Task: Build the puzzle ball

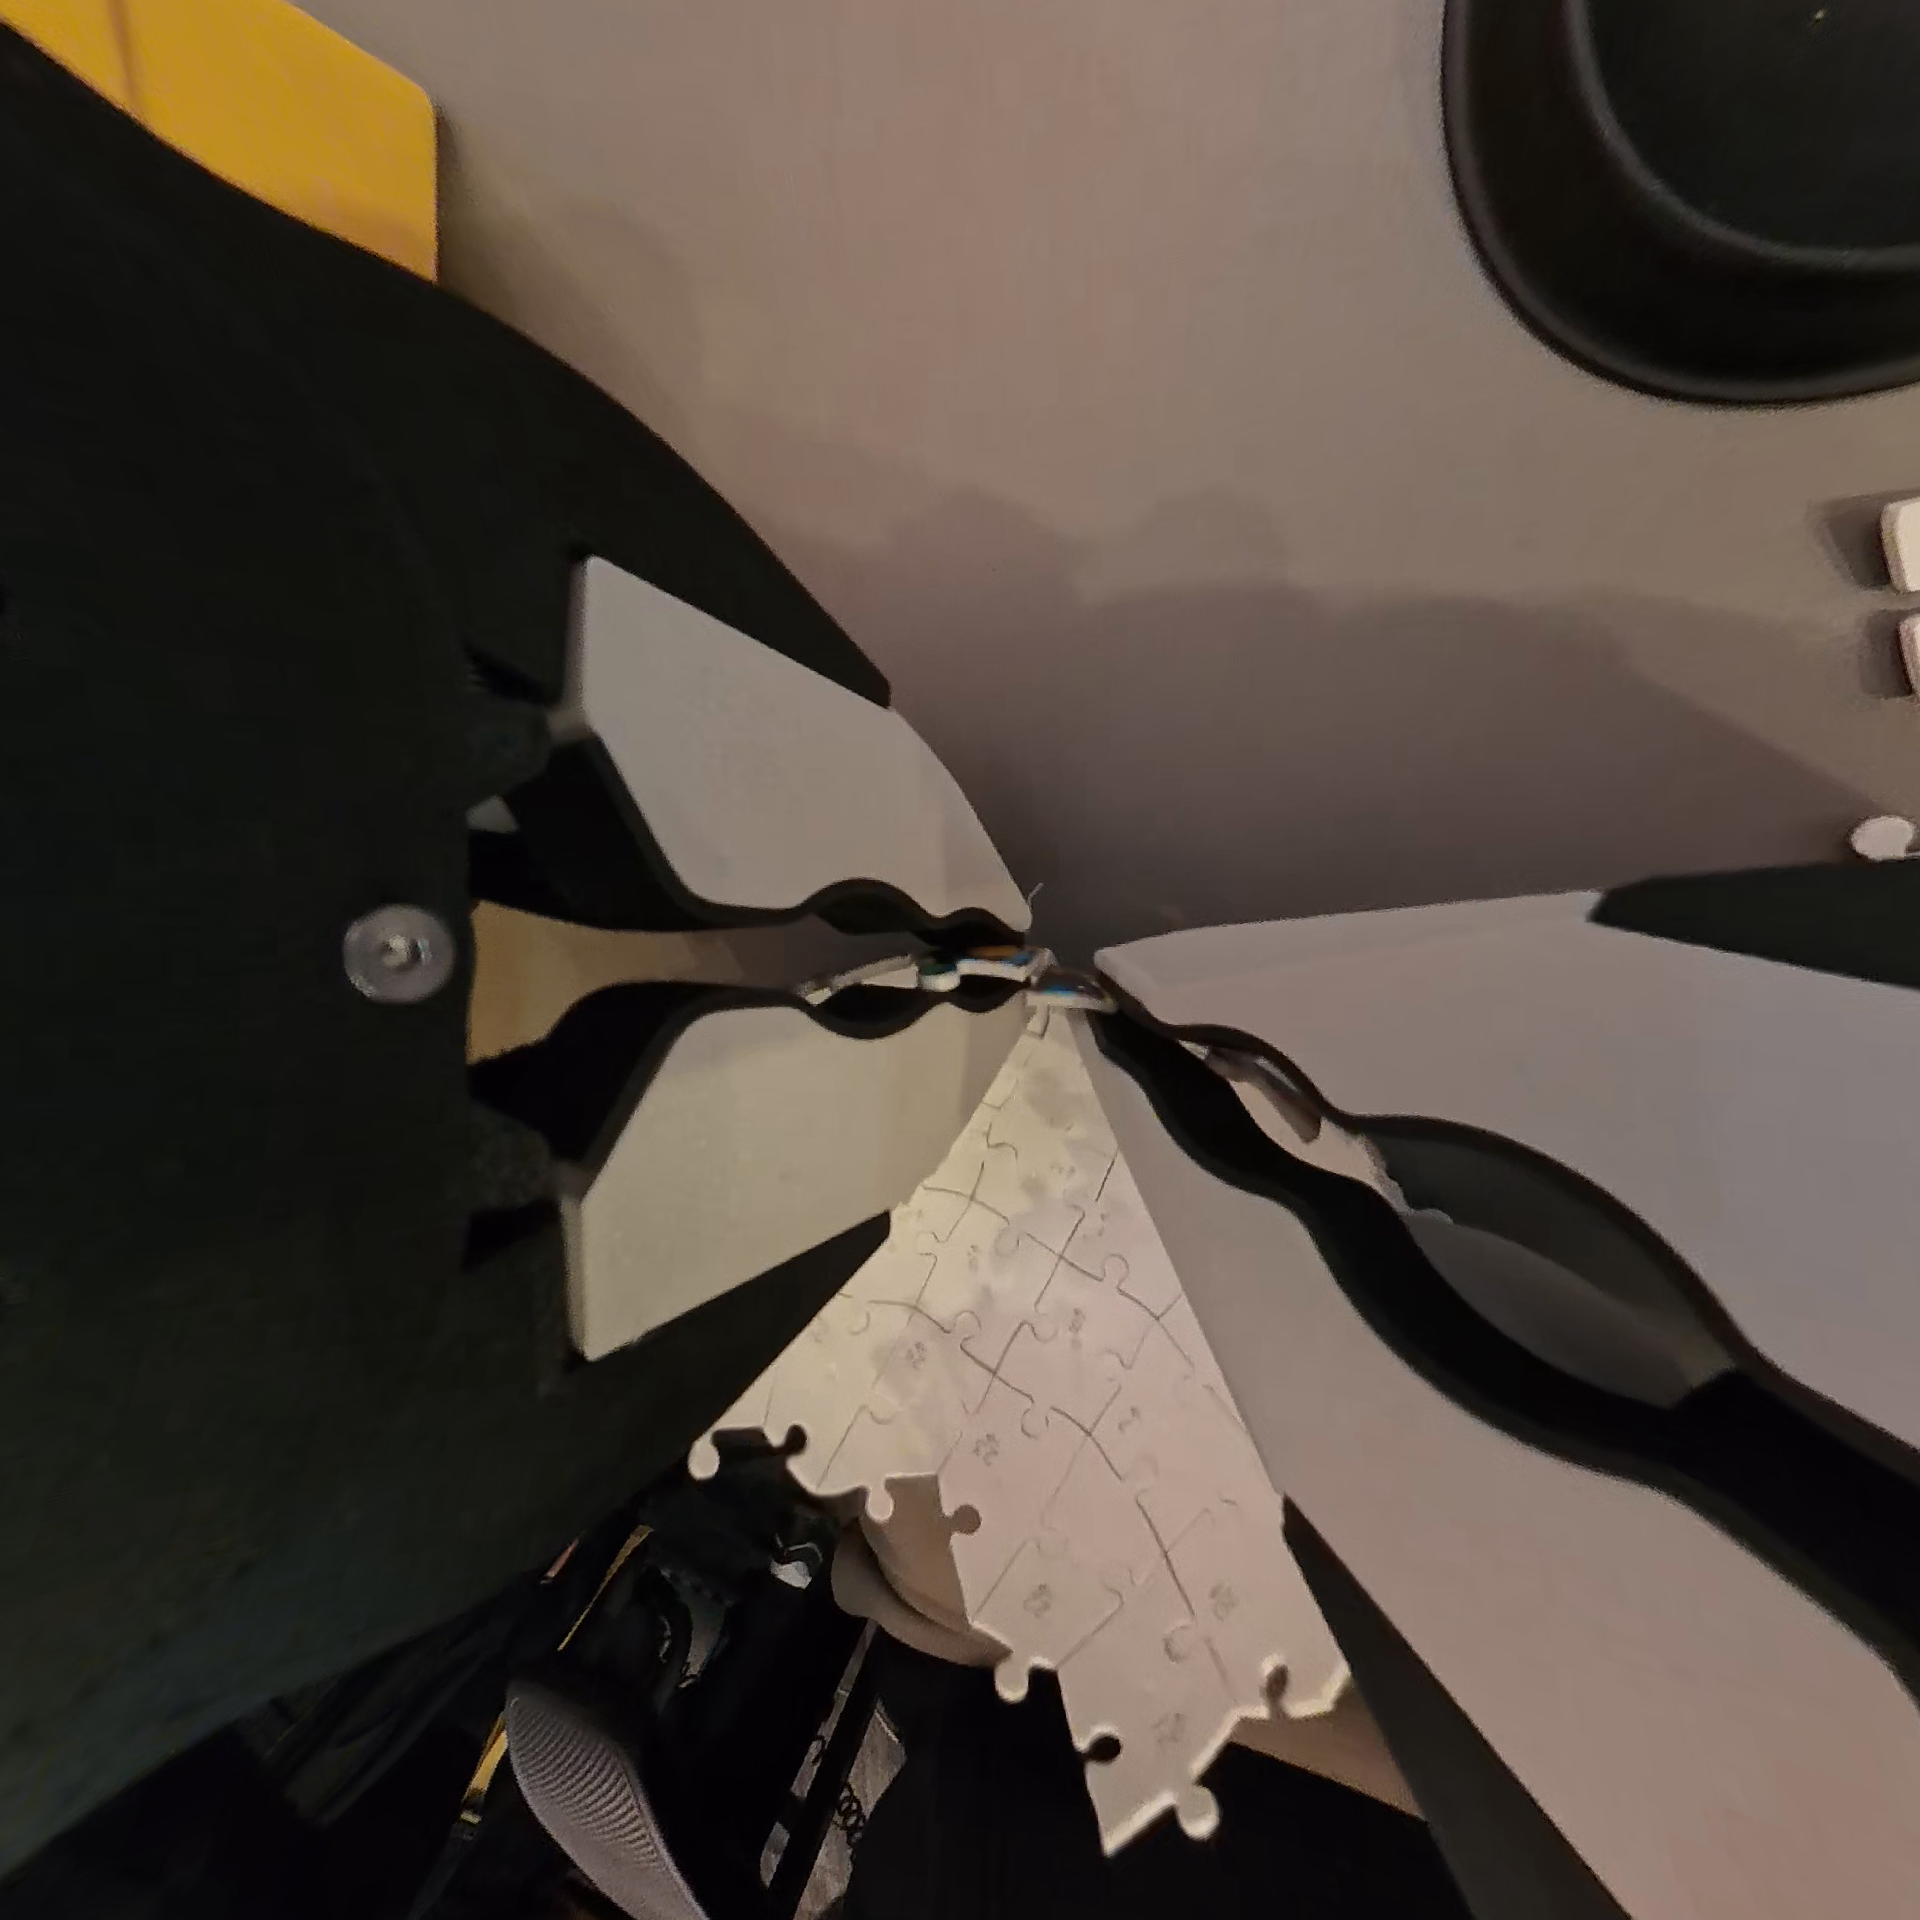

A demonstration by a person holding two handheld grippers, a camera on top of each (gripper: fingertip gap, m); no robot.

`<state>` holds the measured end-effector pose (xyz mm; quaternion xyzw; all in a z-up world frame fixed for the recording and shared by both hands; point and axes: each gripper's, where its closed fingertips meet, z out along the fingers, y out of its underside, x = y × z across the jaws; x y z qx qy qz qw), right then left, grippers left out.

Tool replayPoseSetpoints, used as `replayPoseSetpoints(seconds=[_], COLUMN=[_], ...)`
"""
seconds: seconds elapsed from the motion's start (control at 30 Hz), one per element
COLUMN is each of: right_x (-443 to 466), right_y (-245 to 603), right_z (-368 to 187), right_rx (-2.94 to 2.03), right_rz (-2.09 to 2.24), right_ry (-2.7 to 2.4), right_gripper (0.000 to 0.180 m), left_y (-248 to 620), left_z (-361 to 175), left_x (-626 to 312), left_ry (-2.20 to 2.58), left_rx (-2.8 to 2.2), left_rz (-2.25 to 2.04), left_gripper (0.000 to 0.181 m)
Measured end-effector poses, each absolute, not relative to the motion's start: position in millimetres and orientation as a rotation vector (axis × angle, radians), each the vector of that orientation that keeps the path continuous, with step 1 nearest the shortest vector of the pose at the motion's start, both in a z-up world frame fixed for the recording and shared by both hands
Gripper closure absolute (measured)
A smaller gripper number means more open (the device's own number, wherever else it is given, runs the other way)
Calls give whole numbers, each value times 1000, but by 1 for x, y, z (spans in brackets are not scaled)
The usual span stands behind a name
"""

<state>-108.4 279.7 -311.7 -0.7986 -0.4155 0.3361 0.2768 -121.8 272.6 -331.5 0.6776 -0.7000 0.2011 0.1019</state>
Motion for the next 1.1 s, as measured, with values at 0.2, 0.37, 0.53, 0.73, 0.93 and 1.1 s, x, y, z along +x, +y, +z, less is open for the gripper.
replayPoseSetpoints(seconds=[0.2,0.37,0.53,0.73,0.93,1.1], right_x=[-108,-106,-106,-108,-108,-107], right_y=[280,279,280,279,280,281], right_z=[-312,-312,-310,-312,-312,-312], right_rx=[-2155,-2161,-2161,-2158,-2161,-2168], right_rz=[909,911,906,887,884,885], right_ry=[-1105,-1102,-1099,-1118,-1110,-1089], right_gripper=[180,180,180,180,180,180], left_y=[274,273,273,272,271,272], left_z=[-331,-331,-331,-332,-330,-330], left_x=[-121,-122,-123,-123,-122,-122], left_ry=[-2068,-2067,-2067,-2071,-2066,-2073], left_rx=[2009,2007,2009,1998,2000,1995], left_rz=[606,602,607,599,621,613], left_gripper=[177,177,177,177,176,177])
